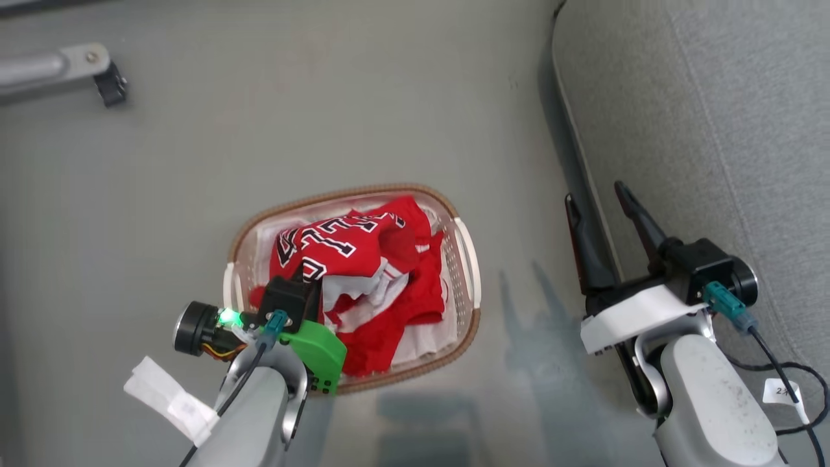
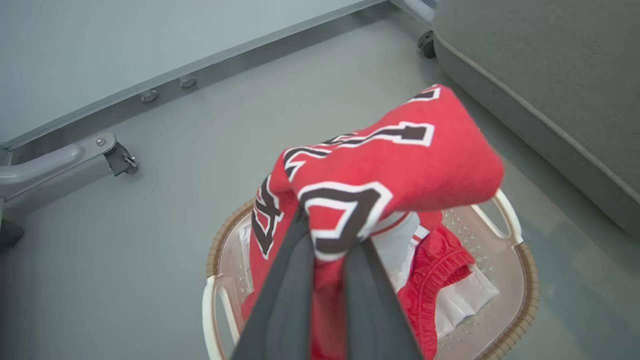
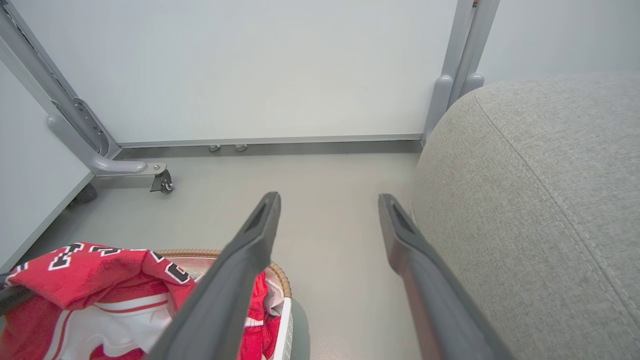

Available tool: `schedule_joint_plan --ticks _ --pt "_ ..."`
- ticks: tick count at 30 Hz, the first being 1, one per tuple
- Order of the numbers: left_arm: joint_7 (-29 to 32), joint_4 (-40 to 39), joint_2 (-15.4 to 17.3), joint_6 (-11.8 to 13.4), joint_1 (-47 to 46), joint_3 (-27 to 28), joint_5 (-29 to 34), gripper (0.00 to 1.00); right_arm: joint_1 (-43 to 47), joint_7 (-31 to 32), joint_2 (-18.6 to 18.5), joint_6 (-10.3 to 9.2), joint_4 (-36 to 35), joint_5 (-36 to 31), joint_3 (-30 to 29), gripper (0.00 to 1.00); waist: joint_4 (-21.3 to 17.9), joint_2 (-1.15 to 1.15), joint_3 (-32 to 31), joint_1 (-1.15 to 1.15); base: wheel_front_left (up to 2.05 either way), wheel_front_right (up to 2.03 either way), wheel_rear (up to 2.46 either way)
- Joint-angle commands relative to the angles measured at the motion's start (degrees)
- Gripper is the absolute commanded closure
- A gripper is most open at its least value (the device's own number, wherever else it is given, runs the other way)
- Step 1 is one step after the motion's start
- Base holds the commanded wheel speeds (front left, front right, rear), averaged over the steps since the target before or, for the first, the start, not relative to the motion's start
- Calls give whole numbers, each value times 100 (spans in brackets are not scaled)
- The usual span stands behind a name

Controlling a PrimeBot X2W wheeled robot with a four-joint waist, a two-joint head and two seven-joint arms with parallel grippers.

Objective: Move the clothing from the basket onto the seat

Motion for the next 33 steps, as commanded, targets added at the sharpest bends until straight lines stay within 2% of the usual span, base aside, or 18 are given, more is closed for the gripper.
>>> schedule_joint_plan --ticks 1,10,18,29,33 --pt "-4 -151 3 21 206 32 1 100 157 -10 -22 -2 50 -6 6 0 122 0 -756 0 0 0 0" --pt "-5 -1335 -32 -38 836 326 -77 100 746 -10 -23 -2 163 -108 53 0 212 0 -1669 0 0 0 0" --pt "-5 -2254 -42 -143 1128 581 -105 100 1167 -10 -22 -2 205 -136 147 0 243 0 -2123 0 0 0 0" --pt "-4 -3191 -79 -240 1133 785 -78 100 1331 -11 -21 -2 302 -246 397 0 300 0 -2338 0 0 0 0" --pt "-4 -3328 -93 -274 1194 702 -107 100 987 -11 -199 -2 209 -252 963 0 366 0 -2328 0 0 0 0"
